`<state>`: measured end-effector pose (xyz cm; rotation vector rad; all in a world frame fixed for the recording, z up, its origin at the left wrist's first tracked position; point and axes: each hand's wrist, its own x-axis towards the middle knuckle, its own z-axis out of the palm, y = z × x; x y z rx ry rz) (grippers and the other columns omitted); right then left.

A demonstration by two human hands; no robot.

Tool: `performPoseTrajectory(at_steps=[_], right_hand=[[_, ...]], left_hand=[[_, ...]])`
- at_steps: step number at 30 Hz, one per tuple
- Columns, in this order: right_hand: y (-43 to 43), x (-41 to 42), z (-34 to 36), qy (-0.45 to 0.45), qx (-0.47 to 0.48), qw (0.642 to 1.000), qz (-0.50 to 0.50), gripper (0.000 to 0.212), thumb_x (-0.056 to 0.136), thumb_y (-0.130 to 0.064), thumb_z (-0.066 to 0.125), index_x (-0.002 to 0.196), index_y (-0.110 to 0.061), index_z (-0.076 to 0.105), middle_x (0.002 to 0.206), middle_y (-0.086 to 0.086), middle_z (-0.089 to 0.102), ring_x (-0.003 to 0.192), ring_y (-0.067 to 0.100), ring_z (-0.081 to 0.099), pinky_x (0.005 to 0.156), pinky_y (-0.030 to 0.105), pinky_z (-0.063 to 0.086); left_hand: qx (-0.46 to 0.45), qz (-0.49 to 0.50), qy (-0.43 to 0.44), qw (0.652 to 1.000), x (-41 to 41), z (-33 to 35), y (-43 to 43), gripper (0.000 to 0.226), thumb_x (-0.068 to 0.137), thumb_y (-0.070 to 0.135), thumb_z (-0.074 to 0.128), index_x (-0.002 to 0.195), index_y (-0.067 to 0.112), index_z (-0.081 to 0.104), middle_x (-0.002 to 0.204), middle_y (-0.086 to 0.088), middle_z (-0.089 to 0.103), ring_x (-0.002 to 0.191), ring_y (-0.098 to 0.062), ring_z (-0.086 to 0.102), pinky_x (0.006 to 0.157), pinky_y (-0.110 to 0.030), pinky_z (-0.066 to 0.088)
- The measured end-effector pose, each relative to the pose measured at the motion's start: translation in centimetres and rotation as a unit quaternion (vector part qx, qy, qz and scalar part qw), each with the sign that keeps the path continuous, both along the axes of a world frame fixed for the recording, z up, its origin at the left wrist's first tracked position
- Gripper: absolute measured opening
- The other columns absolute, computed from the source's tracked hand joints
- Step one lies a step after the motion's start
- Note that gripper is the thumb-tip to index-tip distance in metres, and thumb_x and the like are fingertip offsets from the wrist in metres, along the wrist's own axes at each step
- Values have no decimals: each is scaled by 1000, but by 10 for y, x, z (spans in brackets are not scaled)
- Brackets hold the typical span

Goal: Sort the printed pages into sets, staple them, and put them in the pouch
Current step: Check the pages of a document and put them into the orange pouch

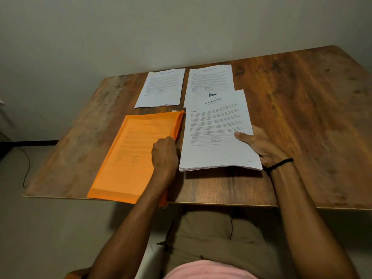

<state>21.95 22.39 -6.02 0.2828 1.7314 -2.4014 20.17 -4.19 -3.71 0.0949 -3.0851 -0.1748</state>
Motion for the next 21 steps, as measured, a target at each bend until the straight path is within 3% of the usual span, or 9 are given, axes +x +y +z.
performPoseTrajectory(at_steps=[3, 6, 8, 11, 16, 21], right_hand=[[-1, 3, 1, -5, -3, 1000, 5, 37, 95, 0, 59, 132, -7, 59, 124, 8, 70, 108, 29, 70, 80, 36, 61], [1, 4, 5, -6, -1, 1000, 13, 34, 95, 0, 59, 128, -10, 61, 123, 7, 71, 107, 28, 71, 78, 35, 61], [2, 6, 9, -6, 2, 1000, 16, 32, 96, 0, 58, 126, -11, 61, 119, 5, 73, 103, 25, 72, 74, 32, 61], [4, 8, 15, -2, 7, 1000, 21, 31, 96, 1, 57, 124, -10, 62, 111, 1, 75, 97, 21, 74, 71, 28, 60], [15, 11, 22, -21, 22, 998, 56, 40, 92, -4, 62, 132, -6, 59, 126, 10, 69, 110, 30, 69, 85, 37, 61], [21, 19, 35, -51, 27, 992, 112, 32, 94, 0, 60, 126, -6, 63, 119, 11, 72, 98, 27, 73, 70, 30, 61]], left_hand=[[70, 11, 15, 997, -6, 2, -14, 16, 99, 9, 53, 89, 1, 62, 97, -20, 67, 93, -38, 63, 66, -38, 41], [134, 20, 4, 991, -15, 2, -33, 37, 96, 21, 59, 64, 7, 50, 66, -14, 57, 79, -41, 60, 62, -36, 29], [174, 46, -2, 984, -21, 2, -41, 40, 89, 22, 67, 56, 2, 56, 55, -13, 54, 66, -38, 59, 58, -38, 36], [215, 76, -5, 974, -24, 5, -47, 23, 83, 28, 77, 81, 5, 79, 78, -13, 74, 76, -32, 68, 73, -41, 58], [250, 83, 74, 962, -17, 4, -49, 31, 86, 46, 73, 87, 17, 80, 84, -6, 76, 78, -28, 69, 67, -33, 50], [150, -2, 155, 976, -7, 17, -45, 20, 96, 20, 65, 90, 5, 78, 90, -13, 74, 79, -30, 67, 65, -36, 51]])
